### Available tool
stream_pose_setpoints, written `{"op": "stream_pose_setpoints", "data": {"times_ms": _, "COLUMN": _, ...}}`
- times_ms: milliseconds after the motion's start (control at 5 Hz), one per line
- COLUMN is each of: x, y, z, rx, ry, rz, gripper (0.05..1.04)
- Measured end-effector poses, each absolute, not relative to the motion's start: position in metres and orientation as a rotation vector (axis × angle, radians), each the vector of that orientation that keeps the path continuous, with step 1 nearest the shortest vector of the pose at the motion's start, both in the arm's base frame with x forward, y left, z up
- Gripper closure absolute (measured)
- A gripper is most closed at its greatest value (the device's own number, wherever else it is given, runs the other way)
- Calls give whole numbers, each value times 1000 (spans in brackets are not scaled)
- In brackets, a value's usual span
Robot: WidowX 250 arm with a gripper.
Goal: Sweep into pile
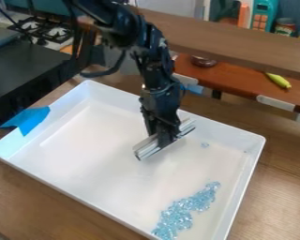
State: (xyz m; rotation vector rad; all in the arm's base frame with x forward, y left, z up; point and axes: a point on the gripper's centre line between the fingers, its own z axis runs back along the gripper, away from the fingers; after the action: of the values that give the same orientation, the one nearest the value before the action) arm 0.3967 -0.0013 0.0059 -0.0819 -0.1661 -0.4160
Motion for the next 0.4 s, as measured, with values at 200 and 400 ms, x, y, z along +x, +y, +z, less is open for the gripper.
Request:
{"op": "stream_pose_setpoints", "data": {"times_ms": 200, "x": 404, "y": -5, "z": -4, "rx": -63, "ry": -136, "rz": -439, "gripper": 711}}
{"op": "stream_pose_setpoints", "data": {"times_ms": 400, "x": 407, "y": -10, "z": -9, "rx": -43, "ry": -117, "rz": -471, "gripper": 711}}
